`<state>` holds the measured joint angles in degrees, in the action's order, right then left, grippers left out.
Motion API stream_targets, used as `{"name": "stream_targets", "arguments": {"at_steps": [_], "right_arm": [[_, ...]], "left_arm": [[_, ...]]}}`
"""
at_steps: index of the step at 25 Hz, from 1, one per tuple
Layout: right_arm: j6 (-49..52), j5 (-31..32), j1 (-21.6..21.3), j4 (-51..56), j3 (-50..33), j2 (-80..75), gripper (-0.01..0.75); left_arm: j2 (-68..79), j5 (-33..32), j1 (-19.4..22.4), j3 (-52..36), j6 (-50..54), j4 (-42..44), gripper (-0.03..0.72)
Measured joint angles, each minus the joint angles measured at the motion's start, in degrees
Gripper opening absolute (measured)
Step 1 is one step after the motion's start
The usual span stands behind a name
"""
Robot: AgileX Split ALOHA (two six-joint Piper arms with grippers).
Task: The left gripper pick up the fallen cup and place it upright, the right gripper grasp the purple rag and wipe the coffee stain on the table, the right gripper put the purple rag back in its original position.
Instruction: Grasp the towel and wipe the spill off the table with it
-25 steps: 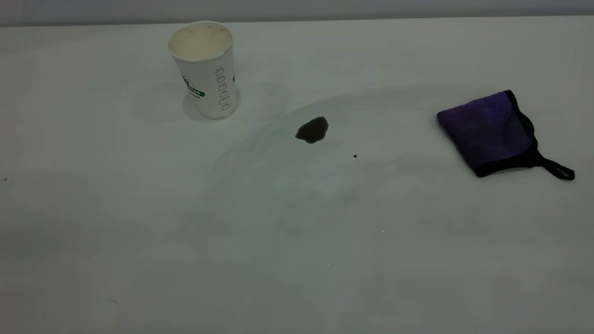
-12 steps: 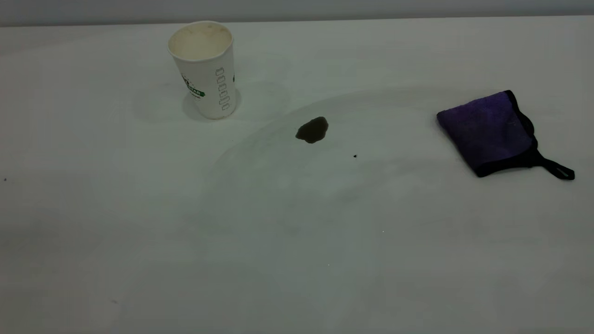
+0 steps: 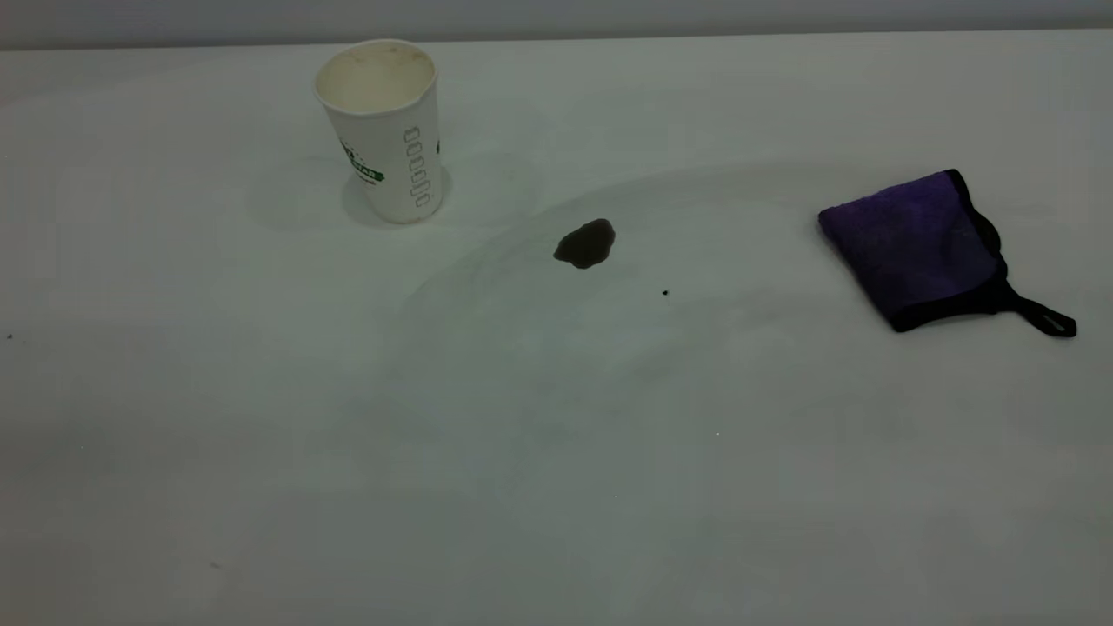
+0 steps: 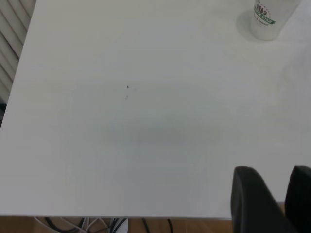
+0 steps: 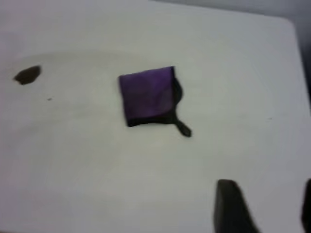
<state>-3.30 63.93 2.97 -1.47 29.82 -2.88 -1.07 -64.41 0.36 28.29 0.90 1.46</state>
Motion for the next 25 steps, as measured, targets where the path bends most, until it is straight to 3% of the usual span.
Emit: {"name": "stream_targets", "arguments": {"at_steps": [3, 6, 11, 18, 25], "right_arm": [[0.1, -2.2, 0.0, -2.1, 3.9, -10.6, 0.626], [0.1, -5.5, 0.0, -3.0, 7.8, -24.0, 0.716], [0.1, -10.1, 0.0, -3.1, 14.3, -47.8, 0.73], [-0.6, -23.2, 0.1, -3.1, 20.0, -73.3, 0.73], [-1.0, -30.5, 3.3, -3.0, 25.8, -94.0, 0.728]], "left_arm": [[0.0, 0.0, 0.0, 0.0, 0.0, 0.0, 0.24], [0.0, 0.0, 0.0, 0.0, 0.0, 0.0, 0.24], [0.0, 0.0, 0.0, 0.0, 0.0, 0.0, 0.24], [0.0, 0.0, 0.0, 0.0, 0.0, 0.0, 0.24], [0.0, 0.0, 0.0, 0.0, 0.0, 0.0, 0.24]]}}
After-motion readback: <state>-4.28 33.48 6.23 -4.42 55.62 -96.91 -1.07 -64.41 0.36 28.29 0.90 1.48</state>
